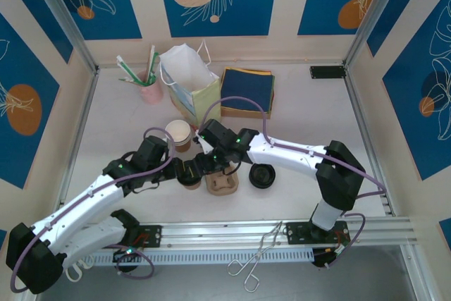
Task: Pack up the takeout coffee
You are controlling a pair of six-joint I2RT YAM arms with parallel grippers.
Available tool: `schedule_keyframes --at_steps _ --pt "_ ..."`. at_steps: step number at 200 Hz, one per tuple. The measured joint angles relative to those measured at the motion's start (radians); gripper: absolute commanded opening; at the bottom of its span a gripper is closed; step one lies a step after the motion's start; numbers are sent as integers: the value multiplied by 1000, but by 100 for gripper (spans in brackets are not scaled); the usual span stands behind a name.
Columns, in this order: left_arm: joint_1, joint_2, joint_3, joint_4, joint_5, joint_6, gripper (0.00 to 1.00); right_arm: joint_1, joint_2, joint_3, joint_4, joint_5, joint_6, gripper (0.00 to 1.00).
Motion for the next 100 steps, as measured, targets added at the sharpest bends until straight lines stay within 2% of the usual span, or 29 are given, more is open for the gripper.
schedule_keyframes --at_steps 100 --pt "3 0 -14 18 0 -1 34 4 23 -5 -2 2 -1 38"
